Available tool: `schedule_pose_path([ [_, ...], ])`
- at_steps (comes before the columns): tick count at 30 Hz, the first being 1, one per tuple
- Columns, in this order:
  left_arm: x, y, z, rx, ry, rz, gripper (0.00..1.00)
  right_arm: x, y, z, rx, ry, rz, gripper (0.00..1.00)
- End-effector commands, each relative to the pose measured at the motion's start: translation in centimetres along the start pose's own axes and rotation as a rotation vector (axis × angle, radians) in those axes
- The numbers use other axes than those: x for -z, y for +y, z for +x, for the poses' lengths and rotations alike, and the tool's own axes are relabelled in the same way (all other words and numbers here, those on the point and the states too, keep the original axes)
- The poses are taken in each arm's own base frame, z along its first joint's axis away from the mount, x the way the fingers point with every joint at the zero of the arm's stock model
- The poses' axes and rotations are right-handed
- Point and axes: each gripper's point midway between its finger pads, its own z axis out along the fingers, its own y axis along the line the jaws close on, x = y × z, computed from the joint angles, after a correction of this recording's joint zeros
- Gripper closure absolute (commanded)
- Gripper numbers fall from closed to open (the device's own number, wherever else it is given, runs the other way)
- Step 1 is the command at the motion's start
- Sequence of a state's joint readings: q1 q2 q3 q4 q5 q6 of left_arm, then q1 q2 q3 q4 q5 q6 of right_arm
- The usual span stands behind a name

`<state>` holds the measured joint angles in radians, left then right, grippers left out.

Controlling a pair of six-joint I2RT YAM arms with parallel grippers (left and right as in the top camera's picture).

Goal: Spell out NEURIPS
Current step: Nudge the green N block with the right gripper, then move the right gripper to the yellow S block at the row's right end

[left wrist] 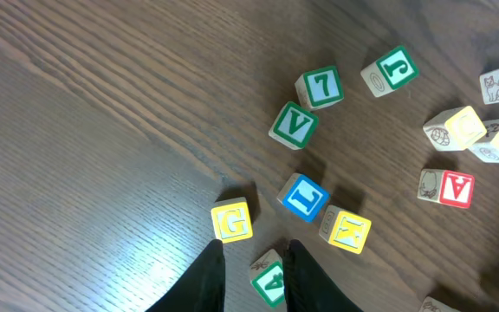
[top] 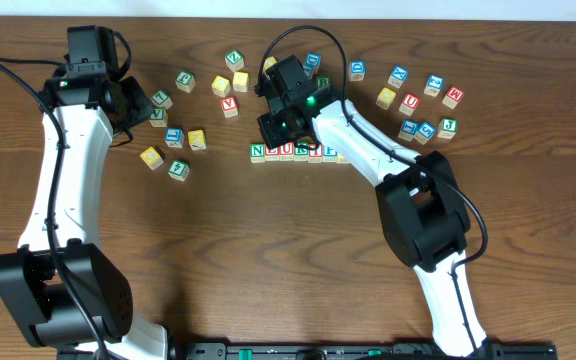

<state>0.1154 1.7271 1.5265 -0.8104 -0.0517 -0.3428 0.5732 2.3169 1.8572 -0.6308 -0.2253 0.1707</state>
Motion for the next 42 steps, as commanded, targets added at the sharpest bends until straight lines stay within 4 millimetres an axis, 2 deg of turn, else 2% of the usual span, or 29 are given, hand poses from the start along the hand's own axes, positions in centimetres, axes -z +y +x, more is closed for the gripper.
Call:
schedule_pose_path([
  [1,-0.1,0.4,0.0,0.004,0.000,-0.016,0.75,1.4,-0.9,-0.8,-0.008,-0.021,-0.027,0.98],
  [7,-0.1,0.4,0.0,-0.004,-0.001,-0.017,0.61,7.9,-2.8,-3.5,-0.024,-0.116,-0.002,0.97],
  [9,-0.1,0.4,0.0,-0.019,0.000,-0.017,0.60,9.6,-3.6,-3.3,-0.043,-0.110,0.027,0.96],
  [11,-0.1,0.4,0.0,-0.026,0.000,-0.017,0.60,10.4,-4.8,-2.1,-0.085,-0.065,0.060,0.96],
  [15,-0.1,0.4,0.0,-0.028,0.000,-0.017,0.60,10.4,-7.6,1.7,-0.221,0.078,0.147,0.99],
  [17,-0.1,0.4,0.0,-0.028,0.000,-0.016,0.60,10.2,-9.6,3.6,-0.295,0.138,0.243,0.99],
  [26,-0.1,0.5,0.0,-0.029,0.003,-0.018,0.59,9.4,-13.1,6.9,-0.404,0.238,0.349,0.99],
  [36,-0.1,0.4,0.1,-0.029,0.003,-0.018,0.59,9.7,-12.9,9.2,-0.395,0.332,0.351,0.99],
  [42,-0.1,0.4,0.1,-0.029,0.003,-0.017,0.59,8.5,-11.6,11.3,-0.358,0.401,0.305,0.99],
])
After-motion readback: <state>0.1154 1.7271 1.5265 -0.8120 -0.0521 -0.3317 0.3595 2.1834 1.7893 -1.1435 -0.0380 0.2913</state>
